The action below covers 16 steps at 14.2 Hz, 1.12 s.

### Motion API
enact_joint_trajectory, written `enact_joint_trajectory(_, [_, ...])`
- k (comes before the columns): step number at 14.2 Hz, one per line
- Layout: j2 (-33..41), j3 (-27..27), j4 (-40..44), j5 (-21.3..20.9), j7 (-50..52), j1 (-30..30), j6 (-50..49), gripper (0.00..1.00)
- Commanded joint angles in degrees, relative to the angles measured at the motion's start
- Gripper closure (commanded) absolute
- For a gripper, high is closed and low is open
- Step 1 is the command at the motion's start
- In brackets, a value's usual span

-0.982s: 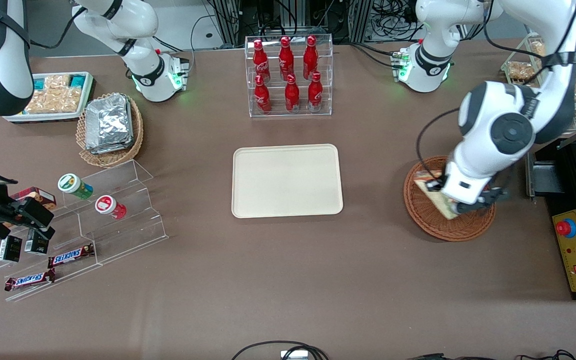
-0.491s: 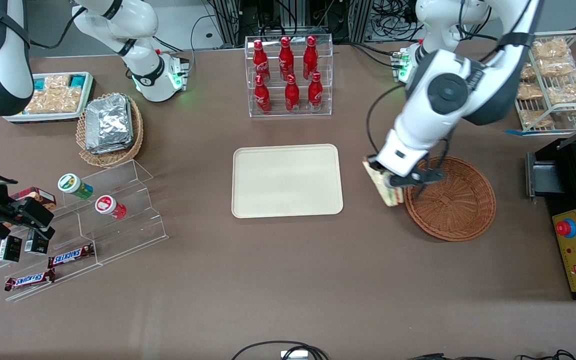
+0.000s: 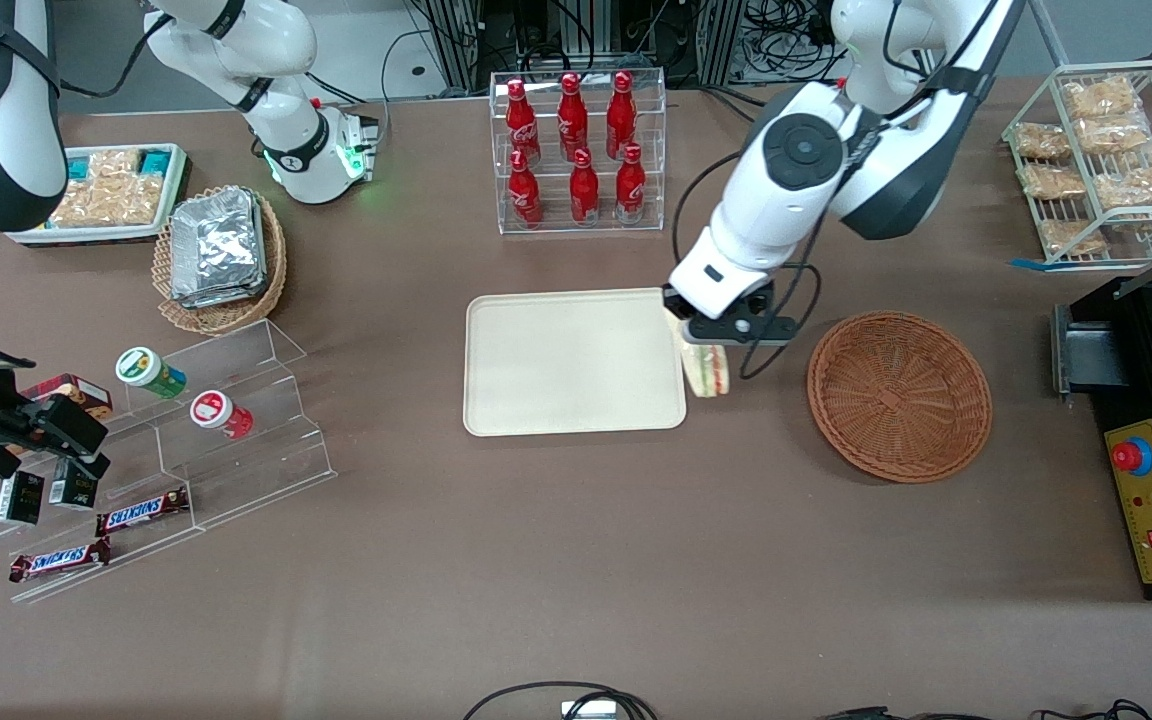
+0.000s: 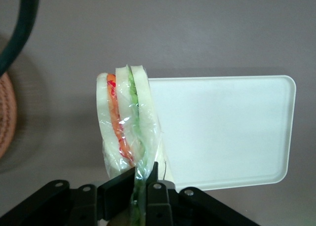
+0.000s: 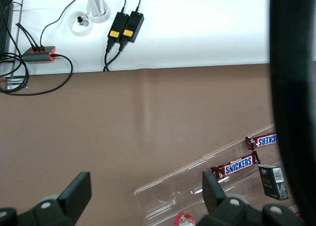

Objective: Place sandwich from basket to tray
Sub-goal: 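Lower the sandwich onto the cream tray and open the left gripper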

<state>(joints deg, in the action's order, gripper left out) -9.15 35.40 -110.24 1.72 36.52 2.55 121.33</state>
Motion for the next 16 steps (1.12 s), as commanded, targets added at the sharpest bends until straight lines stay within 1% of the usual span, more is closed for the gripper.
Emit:
enact_joint_trajectory(1, [-2.09,0.11,0.29,-0.4,1.1,1.23,1.01,1.0])
enact_joint_trajectory(3, [-2.97,0.11,0.29,-0.75,0.49,3.5,1.36,1.0])
enact_joint_trajectory(7, [-8.59,0.11,0.2,-6.19,1.01,8.52,6.01,1.0])
enact_joint_trajectory(9, [-11.75,0.11,0.2,-10.05,1.19,10.63,6.28,1.0])
enact_joint_trajectory(12, [-16.06,0.11,0.29,-13.93,1.19,12.04,6.37,1.0])
enact_joint_trajectory(13, [-17.12,0.11,0.29,-14.64,1.27,12.48,6.37,1.0])
enact_joint_trajectory(16, [-19.41,-0.33,0.38,-14.82,2.06,12.83,6.37,1.0])
